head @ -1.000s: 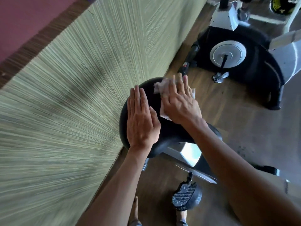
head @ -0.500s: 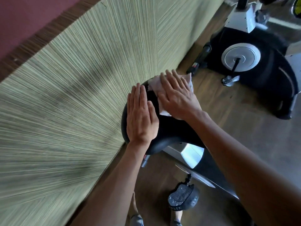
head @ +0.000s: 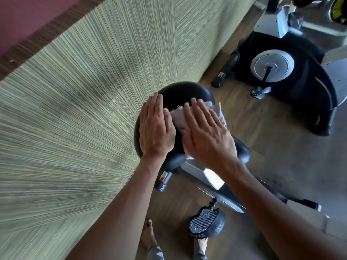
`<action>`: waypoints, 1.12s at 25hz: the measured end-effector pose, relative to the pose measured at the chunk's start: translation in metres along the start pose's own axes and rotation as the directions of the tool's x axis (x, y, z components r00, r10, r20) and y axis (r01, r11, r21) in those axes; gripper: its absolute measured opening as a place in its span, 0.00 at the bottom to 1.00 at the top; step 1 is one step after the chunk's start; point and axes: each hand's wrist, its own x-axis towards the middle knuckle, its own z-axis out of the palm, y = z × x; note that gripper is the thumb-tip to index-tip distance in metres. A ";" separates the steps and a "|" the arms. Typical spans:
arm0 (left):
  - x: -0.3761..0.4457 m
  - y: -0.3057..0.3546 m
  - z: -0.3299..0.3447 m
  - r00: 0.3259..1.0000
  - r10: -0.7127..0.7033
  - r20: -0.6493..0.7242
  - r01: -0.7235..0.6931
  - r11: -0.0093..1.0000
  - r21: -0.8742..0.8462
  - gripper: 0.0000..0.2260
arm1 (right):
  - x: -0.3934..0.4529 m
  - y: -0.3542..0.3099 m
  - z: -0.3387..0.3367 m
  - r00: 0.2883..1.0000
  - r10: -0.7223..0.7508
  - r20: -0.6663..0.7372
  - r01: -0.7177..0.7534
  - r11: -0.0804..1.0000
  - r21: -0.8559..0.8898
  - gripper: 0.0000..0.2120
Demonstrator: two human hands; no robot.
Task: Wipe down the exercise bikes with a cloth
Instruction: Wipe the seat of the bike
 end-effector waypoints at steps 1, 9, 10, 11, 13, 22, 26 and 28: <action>0.000 -0.001 0.000 1.000 0.015 -0.001 -0.015 1.000 -0.010 0.23 | -0.015 0.004 0.000 0.996 -0.090 -0.018 0.090 0.996 -0.018 0.29; 0.001 -0.004 0.006 0.996 0.061 -0.070 -0.063 0.998 -0.019 0.19 | -0.045 0.024 0.011 0.933 0.257 -0.252 -0.257 0.966 0.034 0.28; -0.001 -0.004 0.006 0.994 0.073 -0.078 -0.076 0.997 -0.032 0.18 | -0.036 0.012 0.013 0.934 0.221 -0.282 -0.232 0.973 -0.007 0.28; -0.001 -0.005 0.005 0.993 0.084 -0.087 -0.089 0.994 -0.059 0.17 | -0.031 0.006 0.015 0.942 0.136 -0.307 -0.158 0.986 -0.047 0.28; 0.000 -0.007 -0.001 0.991 0.083 -0.100 -0.098 0.984 -0.146 0.16 | -0.037 0.012 0.016 0.960 -0.096 -0.263 0.060 0.988 -0.140 0.30; -0.023 -0.042 -0.017 0.998 -0.043 -0.041 0.017 0.865 -0.502 0.18 | -0.045 0.015 0.032 0.892 -0.313 -0.325 0.225 0.933 -0.280 0.31; -0.022 -0.040 -0.018 0.994 -0.091 -0.056 0.045 0.831 -0.554 0.20 | -0.030 -0.029 0.053 0.861 -0.358 -0.362 0.337 0.934 -0.123 0.30; -0.022 -0.042 -0.016 0.996 -0.067 -0.063 0.024 0.847 -0.530 0.22 | -0.032 -0.019 0.049 0.852 -0.426 -0.305 0.383 0.904 -0.193 0.31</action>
